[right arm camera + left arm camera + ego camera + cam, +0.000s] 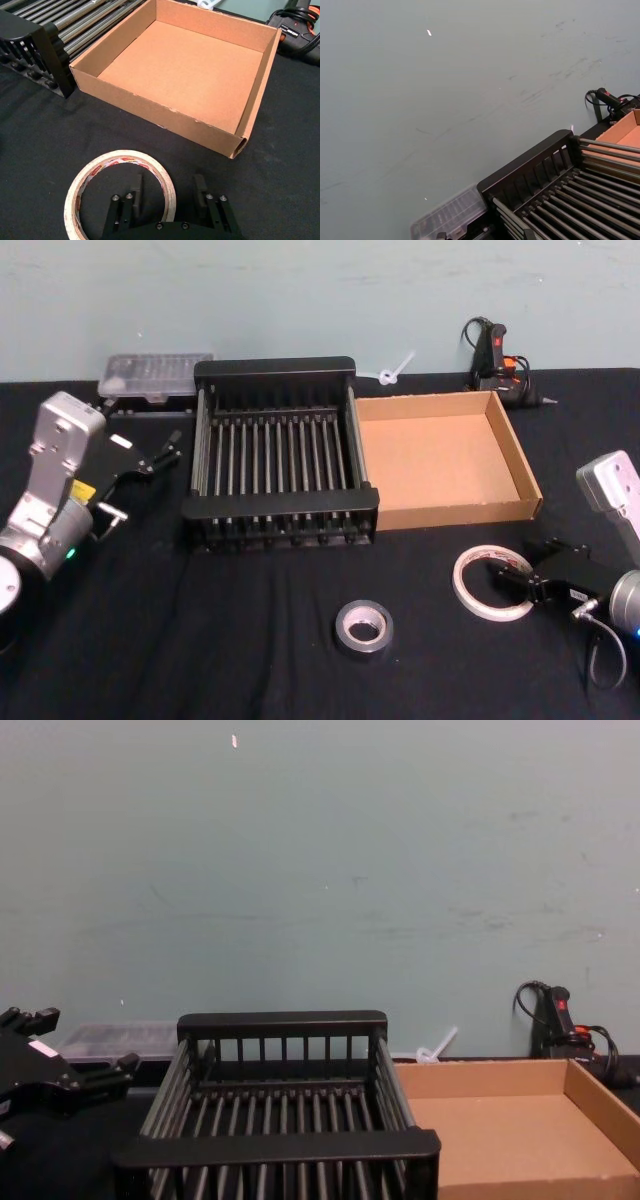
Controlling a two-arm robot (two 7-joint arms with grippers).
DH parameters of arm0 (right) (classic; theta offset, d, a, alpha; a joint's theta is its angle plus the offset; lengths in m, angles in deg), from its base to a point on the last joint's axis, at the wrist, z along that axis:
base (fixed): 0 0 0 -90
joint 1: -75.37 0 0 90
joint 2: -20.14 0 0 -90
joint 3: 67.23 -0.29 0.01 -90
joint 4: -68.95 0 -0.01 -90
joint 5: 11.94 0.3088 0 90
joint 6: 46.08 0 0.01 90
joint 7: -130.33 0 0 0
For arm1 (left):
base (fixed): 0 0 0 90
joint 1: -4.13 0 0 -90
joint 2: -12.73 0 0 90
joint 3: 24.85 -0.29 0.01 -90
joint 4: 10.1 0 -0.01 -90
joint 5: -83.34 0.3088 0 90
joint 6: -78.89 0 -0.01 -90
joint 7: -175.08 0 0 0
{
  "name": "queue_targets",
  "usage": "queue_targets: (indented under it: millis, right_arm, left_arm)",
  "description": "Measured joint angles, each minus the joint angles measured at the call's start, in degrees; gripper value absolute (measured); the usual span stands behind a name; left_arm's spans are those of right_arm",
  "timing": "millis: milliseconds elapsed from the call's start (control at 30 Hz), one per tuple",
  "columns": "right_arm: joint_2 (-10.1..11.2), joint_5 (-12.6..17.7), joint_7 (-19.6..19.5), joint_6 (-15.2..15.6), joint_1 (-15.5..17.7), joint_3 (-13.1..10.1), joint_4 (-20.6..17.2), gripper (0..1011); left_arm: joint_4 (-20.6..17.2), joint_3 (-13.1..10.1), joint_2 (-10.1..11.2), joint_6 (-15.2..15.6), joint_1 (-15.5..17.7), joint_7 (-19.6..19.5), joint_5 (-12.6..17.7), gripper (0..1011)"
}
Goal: Pick up the white tape and place it into the black box , Pick up the silver tape and place it into the brown box.
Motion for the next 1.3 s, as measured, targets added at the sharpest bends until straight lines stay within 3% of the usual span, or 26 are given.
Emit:
queue_targets:
  millis: [600, 1300]
  right_arm:
    - [0.0, 0.0, -0.01, -0.04, 0.0, 0.0, 0.0, 120]
    - [0.42, -0.01, 0.56, -0.76, 0.16, -0.01, -0.48, 98]
  left_arm:
    - [0.0, 0.0, 0.0, 0.0, 0.0, 0.0, 0.0, 1001]
    - [0.0, 0.0, 0.0, 0.0, 0.0, 0.0, 0.0, 1002]
